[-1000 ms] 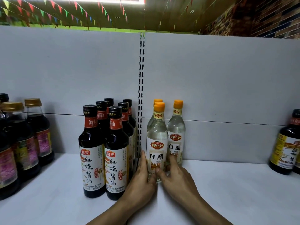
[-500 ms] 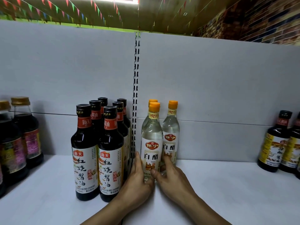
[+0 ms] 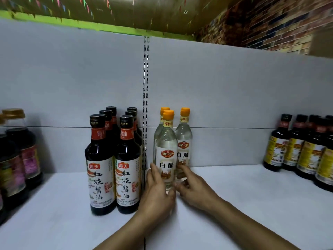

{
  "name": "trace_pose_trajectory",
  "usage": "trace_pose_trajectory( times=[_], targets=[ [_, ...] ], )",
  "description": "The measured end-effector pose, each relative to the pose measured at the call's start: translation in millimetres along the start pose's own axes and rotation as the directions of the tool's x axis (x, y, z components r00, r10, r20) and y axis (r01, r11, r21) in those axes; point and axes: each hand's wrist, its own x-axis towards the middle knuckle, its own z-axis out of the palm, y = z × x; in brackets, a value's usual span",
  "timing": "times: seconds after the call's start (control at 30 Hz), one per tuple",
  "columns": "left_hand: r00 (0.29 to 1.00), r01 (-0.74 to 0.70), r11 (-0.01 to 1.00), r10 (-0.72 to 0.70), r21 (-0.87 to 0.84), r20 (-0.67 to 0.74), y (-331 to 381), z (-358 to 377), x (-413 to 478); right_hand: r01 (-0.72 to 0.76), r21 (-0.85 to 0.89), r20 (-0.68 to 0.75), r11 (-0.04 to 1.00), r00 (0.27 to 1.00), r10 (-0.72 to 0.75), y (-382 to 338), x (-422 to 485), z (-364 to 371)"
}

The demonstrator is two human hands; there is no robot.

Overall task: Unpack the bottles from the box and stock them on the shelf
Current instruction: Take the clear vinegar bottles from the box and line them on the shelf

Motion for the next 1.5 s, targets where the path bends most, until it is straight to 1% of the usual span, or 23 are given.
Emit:
trace_pose_trajectory(
  times=[0.13, 0.2, 0.33, 0.4, 0.5, 0.6, 0.7, 0.8, 0.93, 1.03, 1.1, 1.2, 1.33, 1.5],
  targets=[
    [0.999, -0.002, 0.997, 0.006, 0.082, -0.041, 8.0, -2.3, -9.7, -0.056, -0.021, 0.027, 0.998, 0.998, 0.057, -16.9, -13.4, -5.8],
    [0.995, -0.033, 0.995, 0.042, 0.093, -0.092, 10.4, -2.0, -14.1, -0.087, -0.047, 0.02, 0.995, 0.996, 0.088, -25.4, -24.1, -7.1],
    [0.967, -0.151, 0.985, 0.164, 0.08, -0.197, 12.4, -1.2, -19.9, -0.128, -0.056, -0.05, 0.99, 0.991, 0.125, -35.9, -47.5, -8.1],
    [0.944, -0.249, 0.963, 0.265, 0.1, -0.199, 14.6, 0.3, -21.9, -0.153, -0.064, -0.095, 0.986, 0.985, 0.147, -38.7, -58.8, -10.8],
    [0.889, -0.439, 0.897, 0.442, 0.056, -0.121, 19.3, 1.8, -27.8, -0.204, -0.044, -0.174, 0.978, 0.966, 0.193, -46.2, -81.7, -18.8],
    [0.811, -0.584, 0.811, 0.585, 0.031, -0.029, 25.3, 3.3, -33.8, -0.243, -0.016, -0.27, 0.97, 0.935, 0.23, -52.3, -111.5, -29.4],
    [0.731, -0.682, 0.731, 0.68, 0.023, 0.06, 35.7, 3.1, -43.4, -0.267, 0.022, -0.349, 0.964, 0.901, 0.257, -57.2, -145.3, -39.9],
    [0.67, -0.738, 0.675, 0.729, 0.017, 0.139, 53.3, 2.8, -60.5, -0.294, 0.06, -0.399, 0.954, 0.869, 0.293, -58.8, -179.1, -49.9],
    [0.601, -0.782, 0.623, 0.768, -0.036, 0.222, 78.3, 14.2, -87.1, -0.33, 0.111, -0.487, 0.938, 0.805, 0.34, -55.5, -223.1, -60.5],
    [0.552, -0.794, 0.593, 0.795, -0.131, 0.252, 96.2, 33.0, -108.8, -0.365, 0.11, -0.537, 0.924, 0.761, 0.364, -49.9, -256.6, -67.3],
    [0.52, -0.796, 0.574, 0.811, -0.193, 0.268, 106.5, 48.0, -121.7, -0.382, 0.109, -0.559, 0.918, 0.74, 0.374, -44.2, -277.4, -71.7],
    [0.463, -0.787, 0.547, 0.83, -0.285, 0.311, 121.6, 78.8, -144.2, -0.44, 0.127, -0.566, 0.889, 0.704, 0.43, -32.8, -315.6, -78.6],
    [0.422, -0.764, 0.544, 0.828, -0.345, 0.37, 135.4, 120.4, -177.0, -0.51, 0.158, -0.565, 0.846, 0.656, 0.501, -18.7, -368.1, -85.3],
    [0.362, -0.703, 0.579, 0.791, -0.412, 0.494, 154.2, 179.3, -228.1, -0.616, 0.2, -0.549, 0.762, 0.574, 0.608, 2.1, -441.7, -91.3]
  ],
)
